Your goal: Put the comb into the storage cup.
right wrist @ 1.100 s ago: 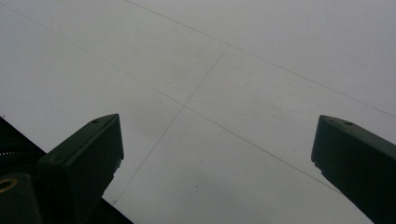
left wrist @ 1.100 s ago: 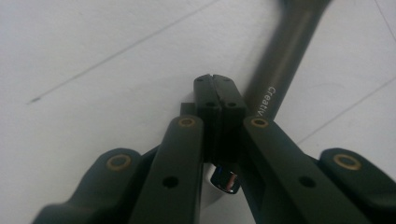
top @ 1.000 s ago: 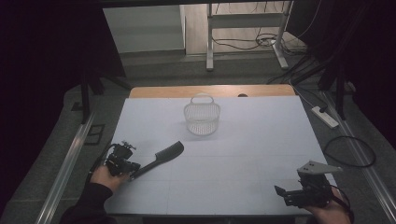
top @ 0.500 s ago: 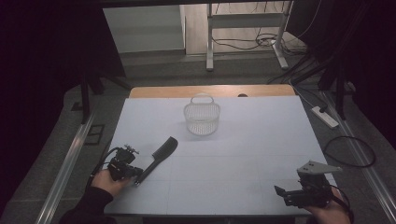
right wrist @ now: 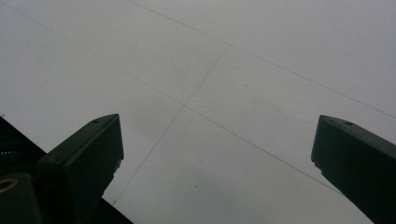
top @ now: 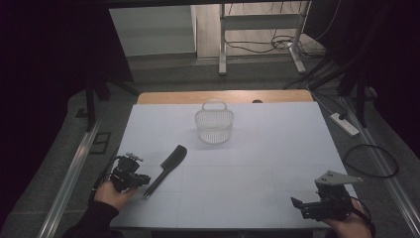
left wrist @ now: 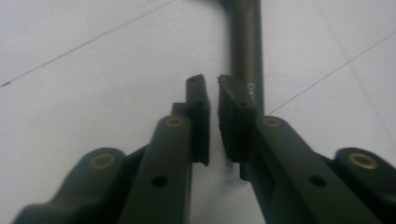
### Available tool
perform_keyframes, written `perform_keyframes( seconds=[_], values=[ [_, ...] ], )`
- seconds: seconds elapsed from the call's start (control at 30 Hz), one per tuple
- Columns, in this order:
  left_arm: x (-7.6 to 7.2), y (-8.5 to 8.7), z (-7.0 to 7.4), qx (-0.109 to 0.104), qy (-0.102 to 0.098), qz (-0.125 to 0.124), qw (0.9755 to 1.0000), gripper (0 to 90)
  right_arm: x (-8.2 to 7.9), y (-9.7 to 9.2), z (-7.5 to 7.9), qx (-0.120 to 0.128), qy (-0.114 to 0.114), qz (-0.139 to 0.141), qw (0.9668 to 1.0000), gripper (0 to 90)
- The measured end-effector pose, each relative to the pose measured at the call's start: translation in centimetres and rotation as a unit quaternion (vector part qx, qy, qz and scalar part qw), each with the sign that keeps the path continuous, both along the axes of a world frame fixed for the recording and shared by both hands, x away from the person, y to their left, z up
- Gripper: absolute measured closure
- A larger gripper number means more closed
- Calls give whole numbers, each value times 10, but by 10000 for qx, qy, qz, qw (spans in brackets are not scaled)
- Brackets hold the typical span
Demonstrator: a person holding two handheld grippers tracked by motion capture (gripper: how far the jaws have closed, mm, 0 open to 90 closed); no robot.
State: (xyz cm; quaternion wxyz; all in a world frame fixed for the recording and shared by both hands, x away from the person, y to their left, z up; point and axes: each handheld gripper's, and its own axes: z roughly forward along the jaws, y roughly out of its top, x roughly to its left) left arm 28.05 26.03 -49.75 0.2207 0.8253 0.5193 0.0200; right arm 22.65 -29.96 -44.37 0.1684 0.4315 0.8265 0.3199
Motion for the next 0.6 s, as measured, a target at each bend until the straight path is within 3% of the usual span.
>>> perform_keyframes(
  seconds=[0.27, 0.43, 0.6],
  values=[
    [-12, 5, 13, -443, -325, 279, 9981, 555, 0, 0, 0, -7, -7, 10, 10000, 26],
    [-13, 2, 15, -404, -344, 258, 9983, 430, 1, 1, 0, -16, 4, 24, 10000, 26],
    [-10, -2, 15, -351, -394, 282, 9982, 232, 1, 1, 0, -40, 15, 36, 10000, 26]
  ],
)
